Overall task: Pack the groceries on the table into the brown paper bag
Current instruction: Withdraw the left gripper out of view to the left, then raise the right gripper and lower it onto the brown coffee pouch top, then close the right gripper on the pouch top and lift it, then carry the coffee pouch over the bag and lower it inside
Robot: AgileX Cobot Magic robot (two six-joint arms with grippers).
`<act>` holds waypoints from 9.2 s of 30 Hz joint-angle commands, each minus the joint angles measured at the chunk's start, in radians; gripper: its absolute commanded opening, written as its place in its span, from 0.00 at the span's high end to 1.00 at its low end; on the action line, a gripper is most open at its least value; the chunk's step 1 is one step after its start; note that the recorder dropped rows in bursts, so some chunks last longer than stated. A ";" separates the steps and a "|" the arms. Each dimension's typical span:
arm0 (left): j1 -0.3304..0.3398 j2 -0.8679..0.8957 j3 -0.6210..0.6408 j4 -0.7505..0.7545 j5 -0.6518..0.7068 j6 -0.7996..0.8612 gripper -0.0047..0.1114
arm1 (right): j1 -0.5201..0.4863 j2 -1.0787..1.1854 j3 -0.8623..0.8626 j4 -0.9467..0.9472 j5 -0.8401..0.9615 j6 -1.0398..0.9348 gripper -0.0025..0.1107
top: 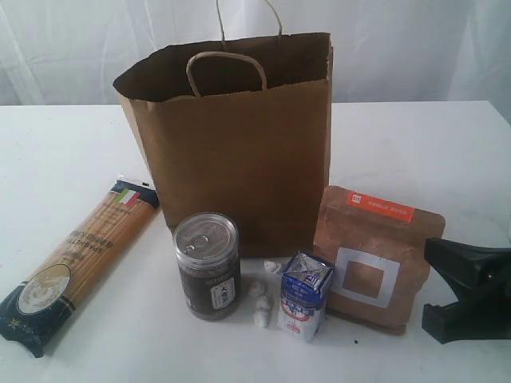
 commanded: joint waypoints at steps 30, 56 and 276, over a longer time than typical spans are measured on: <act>-0.001 -0.175 0.042 0.392 -0.858 -1.246 0.96 | -0.003 -0.005 0.004 -0.004 -0.012 0.043 0.98; 0.244 -0.595 0.686 0.927 -1.009 -1.552 0.96 | -0.003 0.002 -0.108 -0.008 -0.183 0.120 0.98; -0.061 -1.300 1.497 1.032 -1.170 -1.299 0.96 | -0.118 0.933 -1.498 1.530 1.002 -1.730 0.61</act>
